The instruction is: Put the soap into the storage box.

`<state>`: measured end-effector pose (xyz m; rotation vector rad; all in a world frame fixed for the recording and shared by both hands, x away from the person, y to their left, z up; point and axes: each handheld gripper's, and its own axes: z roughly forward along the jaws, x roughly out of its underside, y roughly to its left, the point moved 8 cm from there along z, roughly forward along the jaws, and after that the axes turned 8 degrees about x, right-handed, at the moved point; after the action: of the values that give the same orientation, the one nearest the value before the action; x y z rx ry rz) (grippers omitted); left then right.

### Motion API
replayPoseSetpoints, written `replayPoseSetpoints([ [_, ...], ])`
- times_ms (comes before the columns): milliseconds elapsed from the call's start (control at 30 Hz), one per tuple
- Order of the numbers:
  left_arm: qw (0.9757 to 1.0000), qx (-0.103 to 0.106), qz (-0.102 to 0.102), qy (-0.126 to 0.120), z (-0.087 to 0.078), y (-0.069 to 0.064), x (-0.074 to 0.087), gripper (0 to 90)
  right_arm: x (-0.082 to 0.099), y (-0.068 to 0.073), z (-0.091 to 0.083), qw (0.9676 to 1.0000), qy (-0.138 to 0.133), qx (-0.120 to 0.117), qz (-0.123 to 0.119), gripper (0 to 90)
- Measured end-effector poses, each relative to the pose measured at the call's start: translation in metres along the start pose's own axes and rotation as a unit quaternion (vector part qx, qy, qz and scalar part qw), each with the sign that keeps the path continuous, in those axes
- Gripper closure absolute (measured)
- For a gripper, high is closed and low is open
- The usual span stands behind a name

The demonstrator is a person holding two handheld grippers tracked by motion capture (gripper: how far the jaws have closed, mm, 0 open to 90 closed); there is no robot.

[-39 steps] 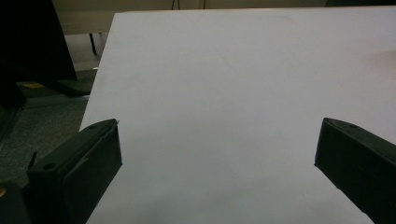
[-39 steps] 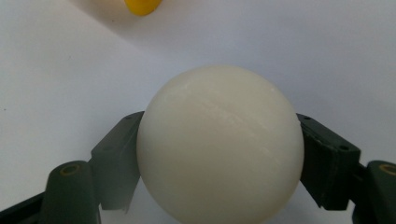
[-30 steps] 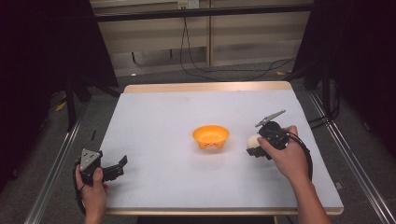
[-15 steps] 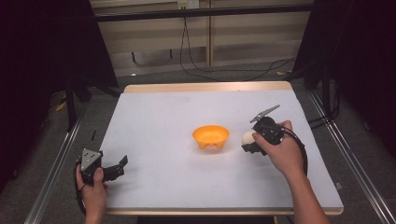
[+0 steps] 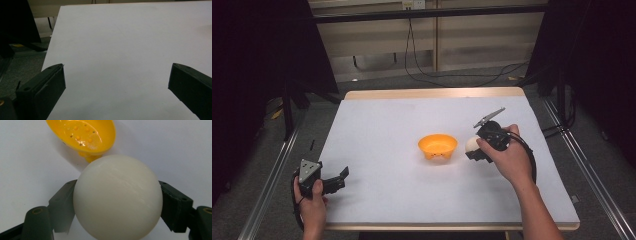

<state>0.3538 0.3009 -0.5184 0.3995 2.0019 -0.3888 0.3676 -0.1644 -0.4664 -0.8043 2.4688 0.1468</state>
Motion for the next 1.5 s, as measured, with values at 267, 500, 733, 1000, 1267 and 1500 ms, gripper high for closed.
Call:
replayPoseSetpoints([
  [267, 1.0000, 0.002, 0.000, -0.001, 0.000, -0.001, 0.000, 0.8, -0.012, 0.005, 0.000, 1.0000, -0.004, -0.005, -0.007, 24.4],
  [500, 1.0000, 0.002, 0.000, 0.001, 0.000, 0.000, 0.000, 0.9, -0.023, 0.010, 0.001, 0.9998, -0.005, -0.009, -0.016, 24.4],
  [733, 1.0000, 0.002, -0.001, 0.000, 0.001, -0.001, 0.000, 0.9, -0.031, 0.012, 0.002, 0.9996, -0.006, -0.012, -0.024, 24.4],
  [1000, 1.0000, 0.003, -0.002, 0.002, 0.001, -0.001, 0.000, 1.0, -0.041, 0.017, 0.005, 0.9994, -0.003, -0.016, -0.029, 24.3],
  [1267, 1.0000, 0.002, -0.001, 0.002, 0.001, 0.000, 0.000, 1.0, -0.051, 0.022, 0.007, 0.9993, -0.005, -0.020, -0.032, 24.4],
  [1500, 1.0000, 0.003, -0.002, 0.003, 0.001, -0.001, 0.000, 1.1, -0.058, 0.027, 0.010, 0.9991, -0.004, -0.023, -0.036, 24.4],
])
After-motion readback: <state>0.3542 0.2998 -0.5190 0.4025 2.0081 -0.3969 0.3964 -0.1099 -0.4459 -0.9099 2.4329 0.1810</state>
